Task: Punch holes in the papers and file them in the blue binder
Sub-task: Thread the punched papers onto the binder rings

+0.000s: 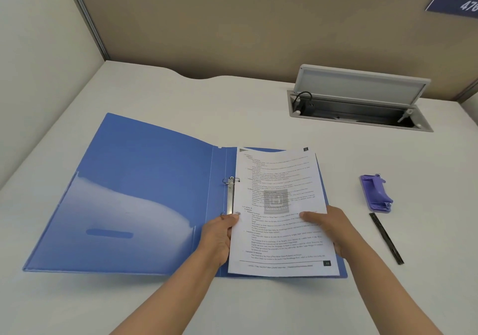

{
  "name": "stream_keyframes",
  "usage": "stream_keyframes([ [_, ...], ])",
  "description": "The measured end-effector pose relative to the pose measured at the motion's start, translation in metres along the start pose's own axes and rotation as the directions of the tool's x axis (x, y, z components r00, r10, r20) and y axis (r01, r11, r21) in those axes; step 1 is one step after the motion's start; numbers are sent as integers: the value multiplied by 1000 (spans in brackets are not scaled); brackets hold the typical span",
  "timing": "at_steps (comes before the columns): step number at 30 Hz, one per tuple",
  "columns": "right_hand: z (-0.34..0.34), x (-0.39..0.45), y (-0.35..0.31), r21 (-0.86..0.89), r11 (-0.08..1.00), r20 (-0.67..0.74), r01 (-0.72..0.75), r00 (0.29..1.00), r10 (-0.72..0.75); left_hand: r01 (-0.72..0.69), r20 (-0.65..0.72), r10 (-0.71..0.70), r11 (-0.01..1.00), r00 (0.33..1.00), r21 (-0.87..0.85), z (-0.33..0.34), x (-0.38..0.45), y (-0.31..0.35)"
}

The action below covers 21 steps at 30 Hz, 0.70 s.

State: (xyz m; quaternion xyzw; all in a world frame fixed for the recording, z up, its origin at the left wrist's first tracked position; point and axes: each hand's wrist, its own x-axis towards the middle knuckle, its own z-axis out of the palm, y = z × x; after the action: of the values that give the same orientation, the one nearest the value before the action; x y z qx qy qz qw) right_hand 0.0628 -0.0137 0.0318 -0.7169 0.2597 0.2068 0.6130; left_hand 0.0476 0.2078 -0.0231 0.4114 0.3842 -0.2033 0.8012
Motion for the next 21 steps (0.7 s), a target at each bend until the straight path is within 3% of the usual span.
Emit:
stream_keyframes([
  [9, -10, 7, -6, -71, 997, -26, -18, 1000, 16, -92, -190, 123, 982, 974, 167, 0, 4, -7],
  [12, -9, 10, -4, -105, 994, -25, -16, 1000, 13, -129, -208, 196, 946, 958, 297, -3, 7, -4],
  [16, -8, 15, -1, -180, 984, -62, -10, 998, -1, -139, -169, 278, 815, 946, 563, -7, 8, 3],
  [21, -6, 22, 2, -339, 941, -117, -13, 993, -28, -96, -135, 375, 537, 917, 838, -6, 1, 8],
])
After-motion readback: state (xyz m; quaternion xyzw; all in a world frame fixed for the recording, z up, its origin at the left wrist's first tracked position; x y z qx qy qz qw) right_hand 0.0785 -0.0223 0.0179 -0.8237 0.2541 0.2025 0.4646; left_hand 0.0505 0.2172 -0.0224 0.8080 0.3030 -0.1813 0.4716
